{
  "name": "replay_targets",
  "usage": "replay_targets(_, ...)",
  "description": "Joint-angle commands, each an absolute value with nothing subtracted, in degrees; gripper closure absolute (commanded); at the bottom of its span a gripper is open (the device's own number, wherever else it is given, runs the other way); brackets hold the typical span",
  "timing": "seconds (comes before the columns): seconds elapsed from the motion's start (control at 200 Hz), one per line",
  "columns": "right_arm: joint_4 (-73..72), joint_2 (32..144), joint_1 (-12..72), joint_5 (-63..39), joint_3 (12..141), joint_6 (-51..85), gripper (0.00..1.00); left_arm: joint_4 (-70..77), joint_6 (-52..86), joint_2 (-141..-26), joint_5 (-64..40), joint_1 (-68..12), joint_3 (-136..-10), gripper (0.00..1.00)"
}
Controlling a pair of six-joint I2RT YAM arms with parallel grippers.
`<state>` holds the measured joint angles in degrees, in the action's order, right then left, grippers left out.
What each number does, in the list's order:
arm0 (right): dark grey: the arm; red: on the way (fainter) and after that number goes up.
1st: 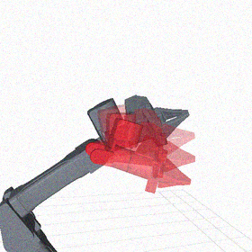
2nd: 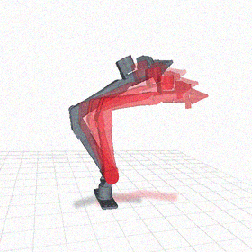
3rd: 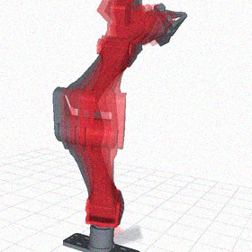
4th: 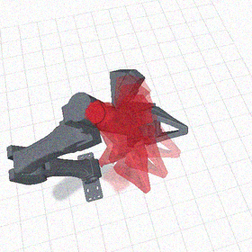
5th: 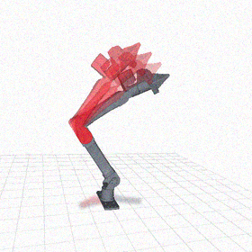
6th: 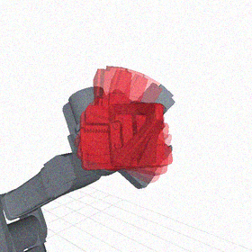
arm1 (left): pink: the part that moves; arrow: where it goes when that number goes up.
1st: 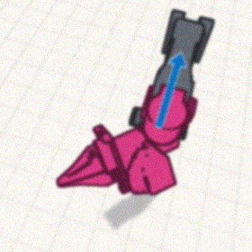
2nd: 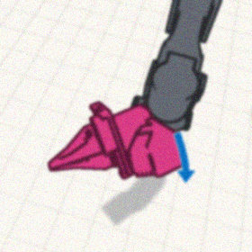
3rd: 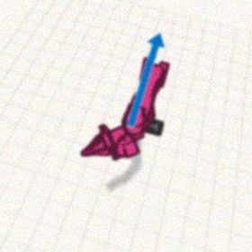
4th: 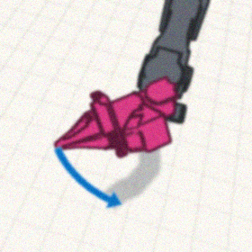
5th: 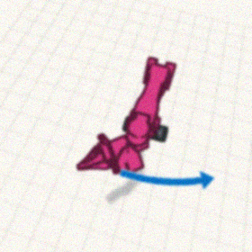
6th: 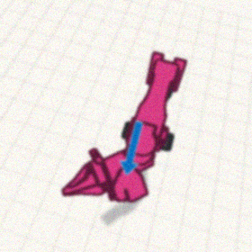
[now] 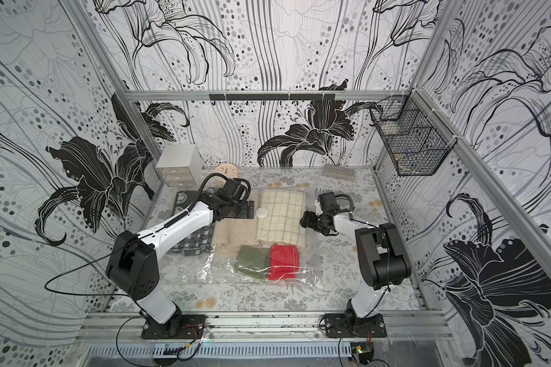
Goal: Take the scarf out of the vacuum bag
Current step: Open the vacuum bag at the center of the board.
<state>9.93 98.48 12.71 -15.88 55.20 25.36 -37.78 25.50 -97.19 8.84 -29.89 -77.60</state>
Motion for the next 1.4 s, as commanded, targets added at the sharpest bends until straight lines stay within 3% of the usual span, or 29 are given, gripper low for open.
replay_targets(0.0,8.79,99.49,12.57,-16.91,57.52,26.24,0.21,-35.91,25.45,-95.89,12.65,-31.01,-77.23,0.04)
replay_targets(0.195,9.09,100.27,12.57,-17.76,60.13,25.23,0.33,-35.01,25.11,-94.94,14.85,-33.33,-75.18,0.05)
replay_targets(0.406,8.17,102.31,12.52,-20.80,61.79,25.38,0.67,-34.63,24.71,-94.22,18.26,-37.83,-74.62,0.06)
replay_targets(0.546,10.43,101.11,12.57,-21.50,62.59,25.63,0.76,-32.91,24.79,-94.99,18.33,-43.59,-76.21,0.06)
replay_targets(0.746,16.21,98.75,12.61,-20.52,64.04,25.21,0.82,-28.81,27.19,-99.73,13.82,-50.05,-79.95,0.06)
replay_targets(0.916,21.34,97.01,12.57,-19.86,65.69,24.79,0.81,-24.90,28.03,-104.18,10.97,-52.58,-81.84,0.06)
replay_targets(1.397,25.76,95.37,14.25,-18.38,66.59,23.66,0.86,-21.29,28.70,-109.63,6.26,-53.94,-85.28,0.07)
